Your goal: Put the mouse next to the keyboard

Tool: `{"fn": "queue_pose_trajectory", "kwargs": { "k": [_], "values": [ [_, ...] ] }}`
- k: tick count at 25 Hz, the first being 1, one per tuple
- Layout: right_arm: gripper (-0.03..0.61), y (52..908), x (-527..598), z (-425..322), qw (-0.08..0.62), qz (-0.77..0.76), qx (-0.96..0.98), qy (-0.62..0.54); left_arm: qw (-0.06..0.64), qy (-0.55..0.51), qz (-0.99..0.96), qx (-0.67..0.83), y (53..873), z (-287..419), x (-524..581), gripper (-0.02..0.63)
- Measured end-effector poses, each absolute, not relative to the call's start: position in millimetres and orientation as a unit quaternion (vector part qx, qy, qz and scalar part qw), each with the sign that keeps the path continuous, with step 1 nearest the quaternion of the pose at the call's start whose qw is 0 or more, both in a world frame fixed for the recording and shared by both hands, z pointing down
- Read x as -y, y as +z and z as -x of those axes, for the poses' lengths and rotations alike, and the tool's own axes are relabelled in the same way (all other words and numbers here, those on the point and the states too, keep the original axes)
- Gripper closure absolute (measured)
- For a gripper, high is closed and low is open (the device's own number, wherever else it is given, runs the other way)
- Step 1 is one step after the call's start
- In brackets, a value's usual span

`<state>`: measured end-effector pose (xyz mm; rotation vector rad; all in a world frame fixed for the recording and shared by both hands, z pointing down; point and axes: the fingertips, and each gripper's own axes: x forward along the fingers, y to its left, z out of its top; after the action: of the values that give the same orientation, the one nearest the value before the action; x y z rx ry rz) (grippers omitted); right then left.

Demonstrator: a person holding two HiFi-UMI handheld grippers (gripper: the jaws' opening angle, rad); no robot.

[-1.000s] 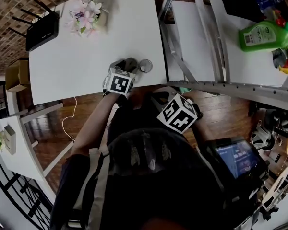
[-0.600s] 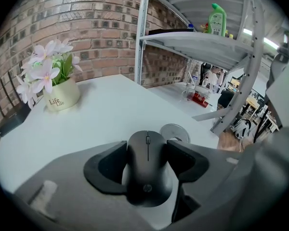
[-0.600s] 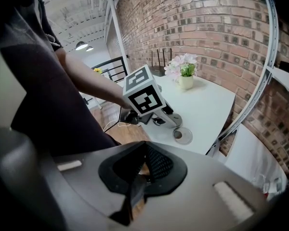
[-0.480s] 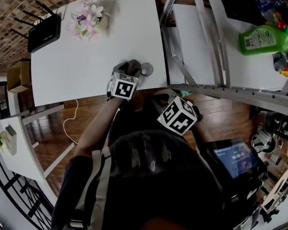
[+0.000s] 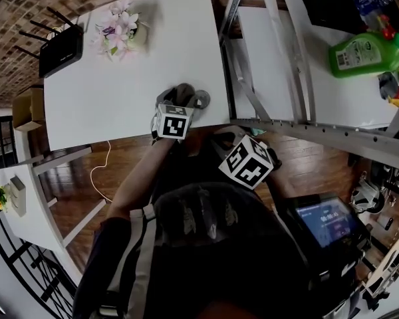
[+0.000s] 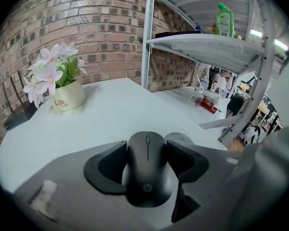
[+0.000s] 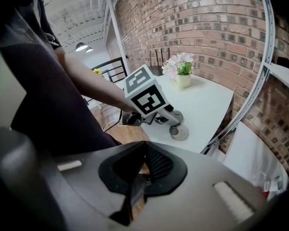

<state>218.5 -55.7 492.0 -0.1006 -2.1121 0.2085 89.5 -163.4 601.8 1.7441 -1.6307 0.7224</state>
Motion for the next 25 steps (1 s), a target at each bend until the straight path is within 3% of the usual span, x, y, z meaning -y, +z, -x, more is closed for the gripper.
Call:
{"fn": "queue_pose_trajectory", "kwargs": {
  "k": [25],
  "values": [
    [0.572, 494.8, 65.2, -229.1, 0.478, 0.069, 0.873, 0.071, 0.314, 0.287, -0.659, 0.62, 605.5, -88.1, 164.4, 0.342]
  ]
}}
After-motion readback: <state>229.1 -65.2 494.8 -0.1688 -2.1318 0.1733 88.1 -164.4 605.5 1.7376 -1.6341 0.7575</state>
